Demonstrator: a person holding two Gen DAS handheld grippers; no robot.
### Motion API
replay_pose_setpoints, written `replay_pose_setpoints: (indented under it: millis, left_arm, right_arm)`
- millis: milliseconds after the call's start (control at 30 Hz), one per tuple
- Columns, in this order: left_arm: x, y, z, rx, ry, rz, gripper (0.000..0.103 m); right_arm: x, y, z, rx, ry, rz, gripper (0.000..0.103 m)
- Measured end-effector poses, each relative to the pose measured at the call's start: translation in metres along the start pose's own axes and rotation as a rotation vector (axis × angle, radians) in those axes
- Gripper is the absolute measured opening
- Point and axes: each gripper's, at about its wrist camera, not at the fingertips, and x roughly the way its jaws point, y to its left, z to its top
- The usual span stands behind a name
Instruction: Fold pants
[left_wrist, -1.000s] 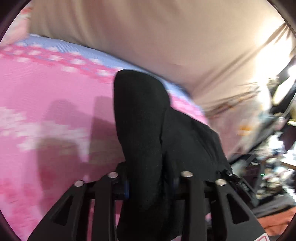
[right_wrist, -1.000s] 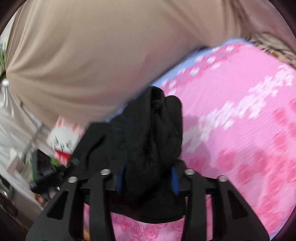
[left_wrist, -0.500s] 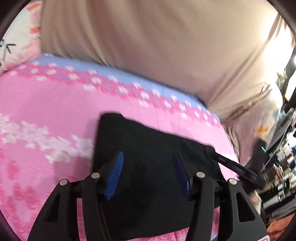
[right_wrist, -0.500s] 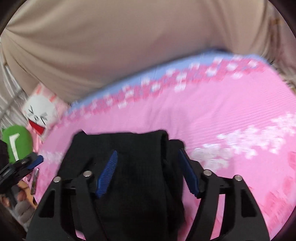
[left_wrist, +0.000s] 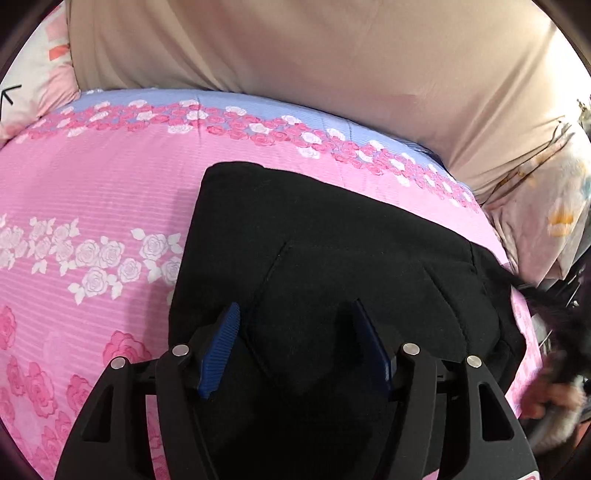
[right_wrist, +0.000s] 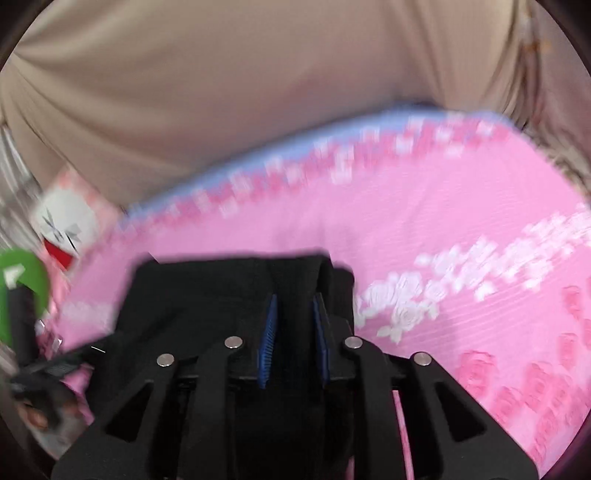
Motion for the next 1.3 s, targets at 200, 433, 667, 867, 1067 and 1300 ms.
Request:
replay_pose_setpoints:
  millis: [200,433,667,867,1067,1300]
  left_arm:
    - [0.005,-0.005,-0.001,0.002,-0.012,0.033,0.064]
    - [-0.037,-0.032,-0.011,0.120,-0.084,0.088,0.065]
    - [-0.027,-0.041,-0.043,0.148,0.002,0.069,0.076]
    - [-0.028,-0.045,-0.039,0.154,0.001,0.083,0.077]
    - [-0.027,-0.048,-0.043,0.140,0.007,0.095,0.077]
    - [-0.028,-0.051,-0.045,0.151,0.007,0.125,0.077]
  right_arm:
    - [0.020,0.036,-0.043,-0.186,0.132,-0.051,0.016]
    - [-0.008,0.040,-0.033,-0.133,0.038,0.010,0.019]
    - [0.045,0.061,-0.061,-0.228,0.199,-0.005,0.019]
    - [0.003,0.059,-0.043,-0.179,0.093,-0.031,0.021]
    - [0.019,0.038,-0.067,-0.173,0.190,-0.116,0.025]
    - [-0.004,0.036,-0.060,-0.147,0.147,-0.081,0.031]
